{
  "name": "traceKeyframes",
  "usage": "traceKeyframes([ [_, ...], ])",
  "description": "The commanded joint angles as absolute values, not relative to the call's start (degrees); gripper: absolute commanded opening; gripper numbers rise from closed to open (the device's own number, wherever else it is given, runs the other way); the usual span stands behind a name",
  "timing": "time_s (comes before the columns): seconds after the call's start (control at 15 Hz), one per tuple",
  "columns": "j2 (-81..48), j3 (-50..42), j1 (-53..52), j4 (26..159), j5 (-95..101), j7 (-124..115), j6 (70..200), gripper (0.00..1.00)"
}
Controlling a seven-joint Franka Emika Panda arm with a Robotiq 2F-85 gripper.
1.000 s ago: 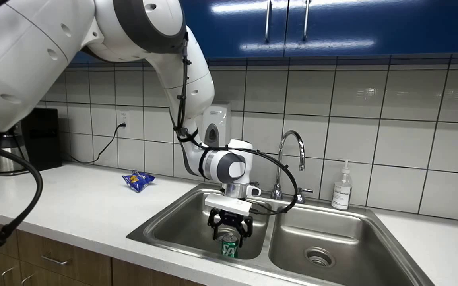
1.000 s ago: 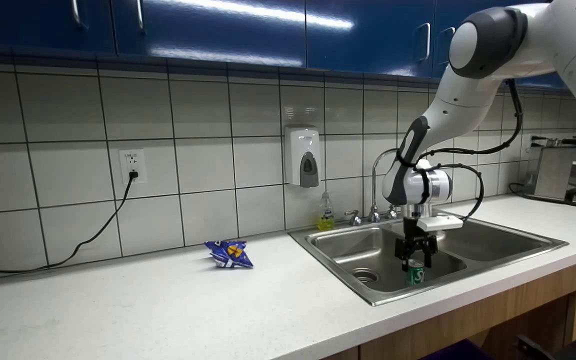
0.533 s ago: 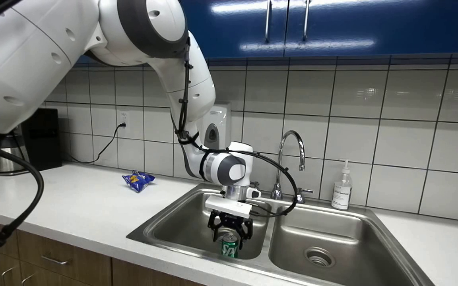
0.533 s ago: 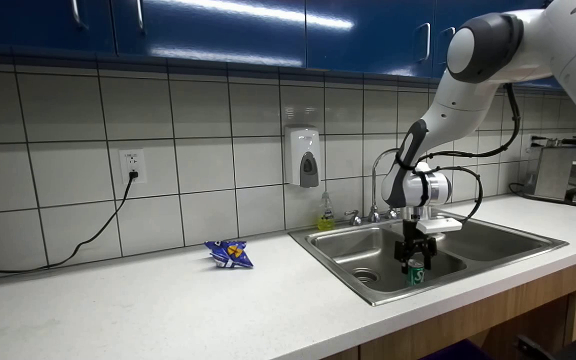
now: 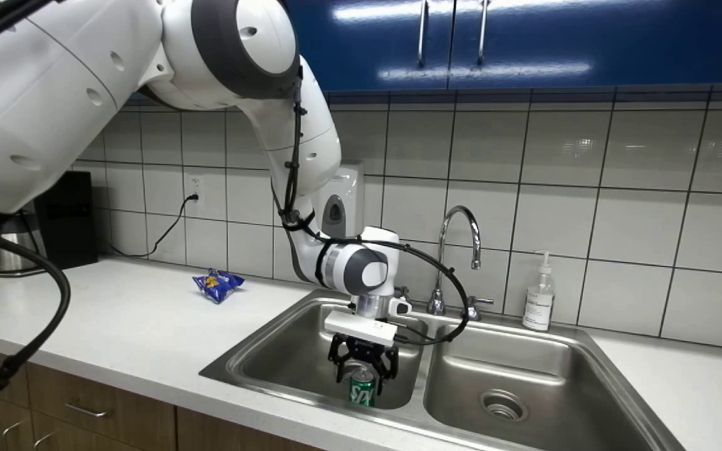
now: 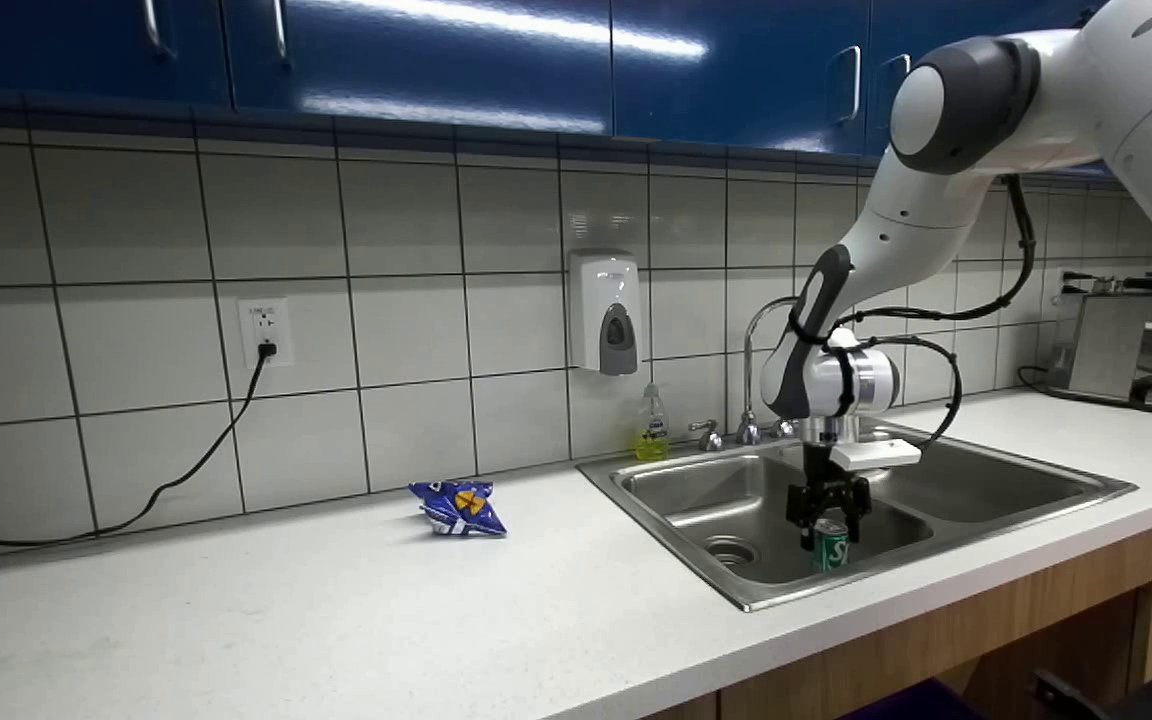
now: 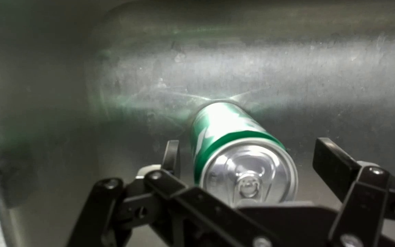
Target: Remove the green can from the sink and put it on the counter
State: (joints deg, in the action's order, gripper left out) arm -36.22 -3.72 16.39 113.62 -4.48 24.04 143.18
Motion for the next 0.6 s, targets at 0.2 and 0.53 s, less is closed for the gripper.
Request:
traceKeyframes([
  [0.2,-36.8,-2.4,18.3,111.9,-4.0,24.9,141.4,0.75],
  [0.53,-36.7,-2.4,18.2,111.9,-3.9,24.9,141.1,0.42],
])
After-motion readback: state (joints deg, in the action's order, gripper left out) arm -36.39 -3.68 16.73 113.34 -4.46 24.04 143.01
